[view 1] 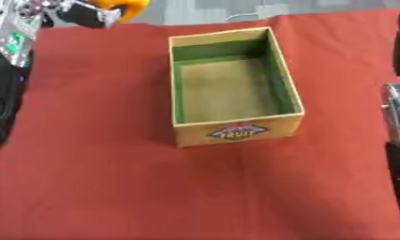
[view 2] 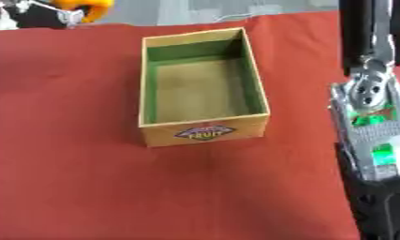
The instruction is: Pick up objects on the table and place them in the box.
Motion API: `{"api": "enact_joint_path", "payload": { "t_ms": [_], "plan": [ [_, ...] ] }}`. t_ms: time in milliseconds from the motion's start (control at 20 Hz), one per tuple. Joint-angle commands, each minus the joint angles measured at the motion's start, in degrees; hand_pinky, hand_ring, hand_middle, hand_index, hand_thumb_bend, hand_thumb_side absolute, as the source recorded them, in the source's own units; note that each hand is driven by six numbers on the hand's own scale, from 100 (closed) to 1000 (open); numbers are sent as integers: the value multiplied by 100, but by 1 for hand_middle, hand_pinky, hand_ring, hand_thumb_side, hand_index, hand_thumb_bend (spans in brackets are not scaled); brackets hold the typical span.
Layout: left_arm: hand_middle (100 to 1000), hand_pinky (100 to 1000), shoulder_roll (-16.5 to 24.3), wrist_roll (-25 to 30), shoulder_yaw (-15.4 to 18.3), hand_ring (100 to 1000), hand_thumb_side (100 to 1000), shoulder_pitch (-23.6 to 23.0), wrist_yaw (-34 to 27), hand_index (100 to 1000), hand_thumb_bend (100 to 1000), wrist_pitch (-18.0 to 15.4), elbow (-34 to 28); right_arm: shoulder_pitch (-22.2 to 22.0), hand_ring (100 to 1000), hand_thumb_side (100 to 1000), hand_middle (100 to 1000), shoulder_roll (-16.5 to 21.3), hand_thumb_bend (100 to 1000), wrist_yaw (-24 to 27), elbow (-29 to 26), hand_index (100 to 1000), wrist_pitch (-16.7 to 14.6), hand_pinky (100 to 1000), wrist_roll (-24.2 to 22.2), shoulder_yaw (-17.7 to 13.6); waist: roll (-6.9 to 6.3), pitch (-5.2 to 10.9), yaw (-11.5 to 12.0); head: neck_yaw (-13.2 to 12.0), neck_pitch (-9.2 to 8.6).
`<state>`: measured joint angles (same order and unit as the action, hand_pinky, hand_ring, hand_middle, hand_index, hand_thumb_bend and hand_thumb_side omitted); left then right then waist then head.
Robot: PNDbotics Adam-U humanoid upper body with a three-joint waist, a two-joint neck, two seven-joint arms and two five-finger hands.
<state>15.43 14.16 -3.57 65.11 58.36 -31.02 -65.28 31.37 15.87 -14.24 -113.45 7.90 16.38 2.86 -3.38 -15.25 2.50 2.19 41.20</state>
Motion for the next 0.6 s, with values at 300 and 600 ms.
{"api": "enact_joint_path", "payload": {
  "t_ms": [300, 600],
  "plan": [
    [352, 318, -809, 374, -157, 386, 276, -231, 93, 503, 100, 143, -939, 130, 790, 1000, 585, -49, 100, -68, -114, 870, -66, 830, 6, -35, -4, 159, -60, -305, 45],
    [356, 320, -1182, 474, -245, 386, 280, -516, 449, 509, 100, 45, -933, 70, 790, 1000, 584, 2, 100, -76, -114, 870, -45, 830, 87, -106, -5, 149, -96, -293, 2]
  ]
}}
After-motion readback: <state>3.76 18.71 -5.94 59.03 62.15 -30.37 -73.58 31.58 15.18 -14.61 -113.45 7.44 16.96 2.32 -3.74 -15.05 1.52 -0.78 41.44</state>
